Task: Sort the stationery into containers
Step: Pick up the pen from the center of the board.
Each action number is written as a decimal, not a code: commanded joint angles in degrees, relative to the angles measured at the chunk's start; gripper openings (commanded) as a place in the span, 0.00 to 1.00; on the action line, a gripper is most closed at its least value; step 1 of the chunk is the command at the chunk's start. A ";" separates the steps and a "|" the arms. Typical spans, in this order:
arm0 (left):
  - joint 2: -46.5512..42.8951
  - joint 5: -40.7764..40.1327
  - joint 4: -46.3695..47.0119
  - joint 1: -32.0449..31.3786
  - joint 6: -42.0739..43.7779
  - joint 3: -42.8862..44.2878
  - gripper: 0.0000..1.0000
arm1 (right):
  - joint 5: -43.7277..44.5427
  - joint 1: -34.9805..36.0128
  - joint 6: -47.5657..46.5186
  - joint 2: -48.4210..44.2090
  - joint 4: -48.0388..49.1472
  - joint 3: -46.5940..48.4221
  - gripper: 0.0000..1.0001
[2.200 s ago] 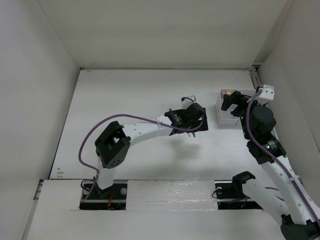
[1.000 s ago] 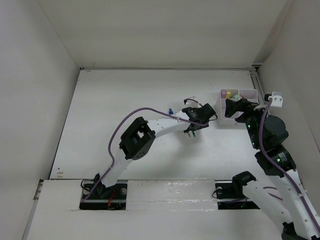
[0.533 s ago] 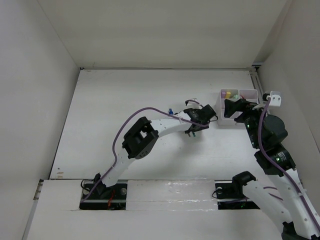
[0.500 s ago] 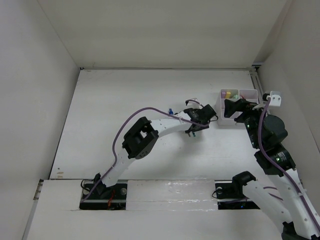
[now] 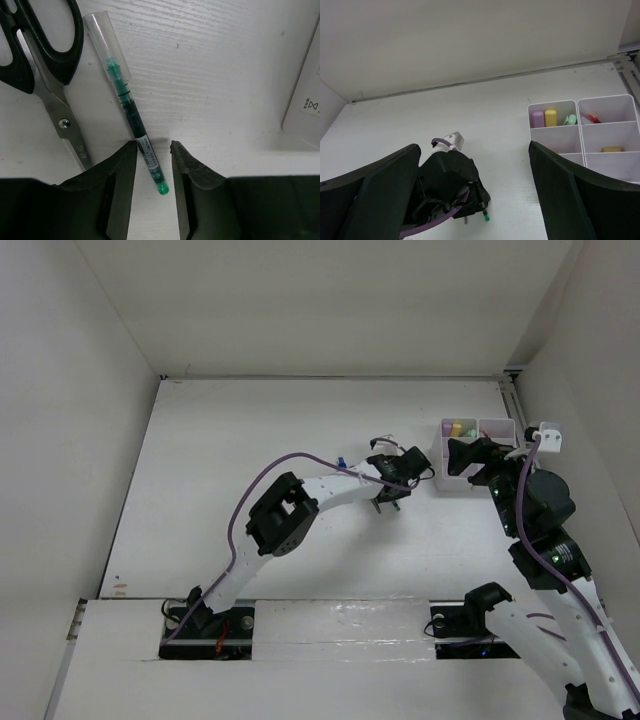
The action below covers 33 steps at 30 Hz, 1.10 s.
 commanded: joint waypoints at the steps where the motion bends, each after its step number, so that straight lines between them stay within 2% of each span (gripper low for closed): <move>1: 2.89 0.87 -3.55 0.10 0.15 2.10 0.30 | -1.35 0.41 -0.04 -0.23 3.10 0.32 0.95; 4: 4.21 0.87 -5.84 0.10 0.15 3.87 0.22 | -2.57 0.41 -0.04 -0.23 3.10 -0.21 0.95; 13: 5.36 0.17 -12.26 0.10 -2.31 3.87 0.15 | -5.04 0.41 1.10 -1.89 4.33 -0.21 0.95; 18: 8.17 2.62 -13.32 0.10 -0.31 4.93 0.00 | -6.18 0.41 1.10 -2.43 4.85 -0.74 0.95; 21: 8.70 4.56 -11.65 0.10 1.99 4.23 0.00 | -6.71 0.41 1.10 -2.43 4.85 -0.74 0.95; 24: 6.86 6.67 -6.48 0.10 5.24 0.81 0.00 | -6.71 -0.37 1.10 -1.03 4.85 -0.74 0.96; 28: -5.49 3.44 4.94 -1.13 10.68 -9.81 0.00 | -9.69 -4.41 4.34 1.26 3.88 -0.74 0.96; 33: -16.77 -2.90 16.53 -2.36 17.54 -22.12 0.00 | -22.69 -15.29 7.42 1.88 7.31 -3.02 0.96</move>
